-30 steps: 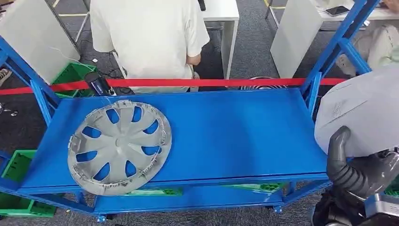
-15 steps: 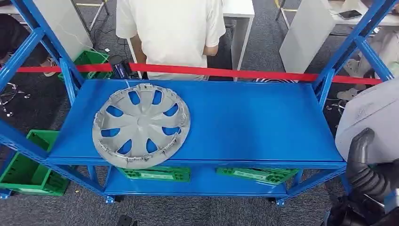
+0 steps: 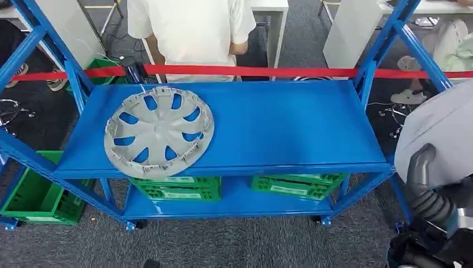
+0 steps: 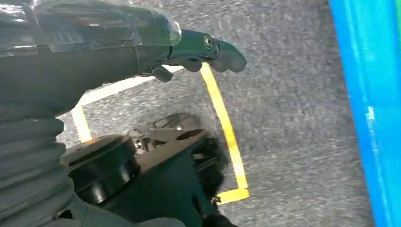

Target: Take the parts from the cabinet and place them on the table.

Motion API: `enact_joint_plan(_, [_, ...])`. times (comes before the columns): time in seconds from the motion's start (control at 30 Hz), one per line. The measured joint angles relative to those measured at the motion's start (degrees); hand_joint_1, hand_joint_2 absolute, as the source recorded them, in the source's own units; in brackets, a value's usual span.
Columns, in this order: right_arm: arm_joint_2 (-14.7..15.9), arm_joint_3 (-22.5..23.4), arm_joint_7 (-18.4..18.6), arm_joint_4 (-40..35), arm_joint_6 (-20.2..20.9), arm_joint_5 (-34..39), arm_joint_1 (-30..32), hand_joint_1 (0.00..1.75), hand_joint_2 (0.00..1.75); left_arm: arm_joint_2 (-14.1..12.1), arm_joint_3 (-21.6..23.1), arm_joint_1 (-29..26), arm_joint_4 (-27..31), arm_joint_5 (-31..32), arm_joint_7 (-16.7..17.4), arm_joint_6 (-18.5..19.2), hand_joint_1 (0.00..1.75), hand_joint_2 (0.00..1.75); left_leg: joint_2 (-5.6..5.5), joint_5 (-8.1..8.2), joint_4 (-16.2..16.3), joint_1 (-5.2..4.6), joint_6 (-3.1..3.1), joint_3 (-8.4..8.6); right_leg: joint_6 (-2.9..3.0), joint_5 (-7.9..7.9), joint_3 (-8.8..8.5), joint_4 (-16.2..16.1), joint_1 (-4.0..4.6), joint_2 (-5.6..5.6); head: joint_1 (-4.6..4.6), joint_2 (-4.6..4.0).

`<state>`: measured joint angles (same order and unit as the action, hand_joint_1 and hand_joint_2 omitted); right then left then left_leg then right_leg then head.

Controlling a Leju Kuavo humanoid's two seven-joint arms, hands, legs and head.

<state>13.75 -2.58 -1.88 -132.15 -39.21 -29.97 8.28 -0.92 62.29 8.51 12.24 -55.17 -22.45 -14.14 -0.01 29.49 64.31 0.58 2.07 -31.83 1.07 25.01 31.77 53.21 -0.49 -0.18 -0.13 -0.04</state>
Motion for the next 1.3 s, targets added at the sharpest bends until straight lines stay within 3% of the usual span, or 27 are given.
enact_joint_plan(0.07, [0.2,0.0,0.0,-0.1,0.0,0.0,0.0,1.75,1.75,0.0,0.0,0.2,0.0,0.0,0.0,0.0,0.0,1.75,-0.12,0.56,-9.6,-0.15,-0.36,7.03,-0.6,-0.47,0.39,0.2,0.04,0.04,-0.66,0.0])
enact_joint_plan(0.1, [0.4,0.0,0.0,-0.3,0.0,-0.1,-0.1,1.75,1.75,0.0,0.0,0.4,0.0,0.0,0.0,0.0,0.0,1.75,-0.21,0.94,-12.3,-0.28,-0.82,8.23,-1.06,-1.12,0.4,0.2,0.03,-0.01,-0.64,0.0])
enact_joint_plan(0.2, [0.5,0.0,0.0,-0.4,0.0,-0.1,-0.2,1.75,1.75,0.0,0.0,0.3,0.0,0.0,0.1,0.0,0.0,1.75,-0.34,-0.11,-12.6,-0.49,-1.77,7.17,-1.97,-2.71,0.89,-0.4,-0.18,0.08,-0.37,0.0])
enact_joint_plan(0.23, [0.7,0.0,0.1,-0.4,0.0,-0.1,-0.1,1.75,1.75,0.0,0.0,0.4,0.0,0.0,0.1,0.0,0.0,1.75,-0.23,-0.7,-12.9,-0.21,-2.49,6.88,-2.3,-1.6,1.35,-0.1,-0.36,0.03,-0.5,0.0])
enact_joint_plan(0.27, [0.9,0.0,0.1,-0.4,0.0,-0.1,-0.1,1.75,1.75,0.1,0.0,0.5,0.0,0.0,0.1,0.0,0.0,1.75,-0.17,-1.28,-12.9,-0.31,-3.06,6.01,-2.65,1.7,2.37,2.0,-0.41,0.04,0.0,0.0])
enact_joint_plan(0.33, [1.0,0.0,0.2,-0.4,0.0,0.0,-0.2,1.75,1.75,0.2,0.0,0.5,0.0,0.0,0.1,0.0,0.0,1.75,-0.16,-2.35,-12.7,-0.5,-3.56,4.64,-3.01,8.71,4.93,11.5,-0.43,0.06,0.9,0.0])
enact_joint_plan(0.37, [1.0,0.0,0.3,-0.4,0.0,0.0,-0.2,1.75,1.75,0.2,0.0,0.5,0.0,0.0,0.1,0.0,0.0,1.75,-0.18,-2.8,-12.5,-0.64,-3.64,3.87,-3.07,10.8,5.95,16.2,-0.43,0.06,1.31,0.0])
enact_joint_plan(0.4, [1.0,0.0,0.4,-0.4,0.0,0.0,-0.2,1.75,1.75,0.2,0.0,0.5,0.0,0.0,0.0,0.0,0.0,1.75,-0.19,-3.26,-12.3,-0.75,-3.66,3.07,-3.03,11.32,6.27,19.2,-0.42,0.06,1.73,0.0])
enact_joint_plan(0.43, [1.1,0.0,0.5,-0.4,0.0,0.0,-0.2,1.75,1.75,0.2,0.0,0.5,0.0,0.0,-0.1,-0.2,0.0,1.75,-0.19,-3.67,-12.0,-0.87,-3.65,2.22,-2.88,10.22,5.44,19.5,-0.41,0.07,2.03,0.0])
enact_joint_plan(0.47, [1.1,0.0,0.6,-0.4,0.0,0.2,-0.4,1.75,1.75,0.2,0.0,0.5,0.0,0.0,-0.3,-0.2,0.0,1.75,-0.21,-4.03,-11.6,-1.0,-3.62,1.39,-2.65,8.02,3.45,17.3,-0.4,0.07,2.25,0.0])
enact_joint_plan(0.53, [1.5,-0.2,1.1,-0.4,0.0,0.4,-1.3,1.75,1.75,0.3,0.0,0.8,0.0,0.1,-0.7,-0.2,0.0,1.75,-0.27,-4.72,-11.1,-1.22,-3.41,0.17,-1.93,4.23,-3.22,7.3,-0.33,0.13,2.69,0.0])
enact_joint_plan(0.57, [1.6,-0.3,1.1,-0.4,0.0,0.4,-1.9,1.75,1.75,0.4,0.0,1.0,0.0,0.2,-1.1,-0.4,0.0,1.75,-0.26,-5.07,-10.9,-1.33,-3.18,-0.24,-1.49,4.51,-6.76,2.0,-0.08,0.2,2.75,0.0])
enact_joint_plan(0.6, [1.7,-0.5,1.1,-0.4,0.0,0.5,-2.4,1.75,1.75,0.5,0.0,1.3,0.0,0.2,-1.4,-0.8,0.0,1.75,-0.23,-5.55,-10.7,-1.53,-2.88,-0.58,-1.23,5.18,-8.6,-1.6,0.01,0.19,2.69,0.0])
enact_joint_plan(0.7, [1.7,-0.7,0.2,-0.1,0.0,1.5,-2.9,1.75,1.75,0.4,0.0,1.4,0.0,0.5,-1.9,-1.9,0.0,1.75,0.01,-7.06,-10.7,-1.24,-1.92,-1.38,-0.9,4.67,-7.71,-1.6,0.44,0.2,2.6,0.0])
enact_joint_plan(0.73, [1.6,-0.9,-0.6,0.1,0.0,2.2,-3.0,1.75,1.75,0.3,0.0,1.2,0.0,0.5,-2.2,-2.2,0.0,1.75,0.13,-6.34,-10.3,-1.34,-1.51,-1.71,-0.51,3.91,-7.03,-2.3,-0.02,-0.14,2.54,0.0])
enact_joint_plan(0.77, [1.5,-1.0,-1.1,0.3,0.0,2.6,-3.2,1.75,1.75,0.2,0.0,1.1,0.0,0.5,-2.4,-2.3,0.0,1.75,0.1,-3.92,-9.0,-1.22,-1.08,-2.65,-0.2,3.24,-6.27,-1.9,-0.03,-0.24,2.23,0.0])
enact_joint_plan(0.83, [1.4,-1.1,-2.2,0.6,0.0,3.5,-3.0,1.75,1.75,-0.2,0.0,0.8,0.0,0.3,-3.0,-2.3,0.0,1.75,0.06,3.78,-0.7,-0.84,-0.47,-5.49,0.26,2.05,-4.17,-1.4,0.08,-0.29,1.05,0.0])
enact_joint_plan(0.87, [1.3,-1.1,-2.7,0.9,0.0,4.2,-2.9,1.75,1.75,-0.3,0.0,0.6,0.0,0.1,-3.3,-2.3,0.0,1.75,0.02,6.47,4.4,-0.76,-0.24,-6.78,0.27,1.42,-3.03,-1.1,0.13,-0.32,0.81,0.0])
enact_joint_plan(0.9, [1.2,-1.2,-3.4,1.0,0.0,5.0,-2.7,1.75,1.75,-0.4,0.0,0.4,0.0,-0.1,-3.3,-2.3,0.0,1.75,0.0,7.35,7.7,-0.66,-0.09,-7.41,0.23,0.97,-2.02,-0.7,0.14,-0.35,0.7,0.0])
enact_joint_plan(0.97, [0.9,-1.3,-5.5,1.6,0.0,7.1,-2.1,1.75,1.75,-0.9,0.0,-0.1,0.0,-0.6,-3.1,-2.7,0.0,1.75,0.01,4.27,9.3,-0.46,0.11,-5.82,0.09,-0.02,0.45,0.4,0.1,-0.41,0.31,0.0])
enact_joint_plan(1.03, [0.5,-1.2,-7.1,2.0,0.0,7.5,-1.5,1.75,1.75,-1.2,0.0,-0.3,0.0,-0.9,-2.0,-2.9,0.0,1.75,-0.02,0.01,3.1,-0.32,0.05,-0.46,-0.27,-0.84,2.49,1.4,0.02,-0.39,-0.15,0.0])
enact_joint_plan(1.07, [0.3,-1.1,-7.7,2.3,0.0,7.3,-1.1,1.75,1.75,-1.4,0.0,-0.3,0.0,-1.0,-1.5,-2.9,0.0,1.75,-0.12,0.45,-3.3,-0.18,-0.17,4.52,-0.55,-1.41,3.09,1.9,0.03,-0.37,-0.55,0.0])
enact_joint_plan(1.1, [0.0,-0.7,-7.8,2.3,0.0,7.1,-0.7,1.75,1.75,-1.5,0.0,-0.3,0.0,-1.1,-1.4,-2.9,0.0,1.75,-0.25,2.34,-8.9,-0.36,-0.39,8.38,-0.94,-1.7,3.34,2.0,0.21,-0.33,-0.85,0.0])
enact_joint_plan(1.13, [-0.1,-0.4,-7.8,2.3,0.0,7.1,-0.4,1.75,1.75,-1.6,-0.1,-0.2,0.0,-1.1,-1.4,-2.9,0.0,1.75,-0.4,3.32,-11.6,-0.47,-1.05,9.72,-1.27,-2.27,3.27,2.0,0.17,-0.49,-0.77,0.0])
enact_joint_plan(1.23, [-0.5,0.5,-8.2,2.3,0.0,7.9,0.8,1.75,1.75,-1.5,-0.1,-0.4,0.0,-0.5,-1.7,-2.6,0.0,1.75,-0.79,1.61,-11.6,-0.69,-2.54,8.26,-2.34,-4.42,3.59,1.0,-0.07,-0.52,-0.48,0.0])
enact_joint_plan(1.27, [-0.7,1.0,-8.7,2.3,0.0,8.5,1.4,1.75,1.75,-1.5,-0.1,-0.3,0.0,-0.1,-2.0,-2.6,0.0,1.75,-0.63,0.89,-11.5,-0.52,-2.98,7.44,-2.64,-2.76,4.11,1.5,-0.26,-0.4,-0.68,0.0])
enact_joint_plan(1.3, [-0.9,1.6,-9.3,2.5,0.0,9.3,1.8,1.75,1.75,-1.3,-0.1,-0.2,0.0,0.2,-2.1,-2.6,0.0,1.75,-0.74,-0.01,-11.5,-0.53,-3.53,6.3,-2.96,1.51,4.86,3.9,-0.3,-0.37,-0.13,0.0])
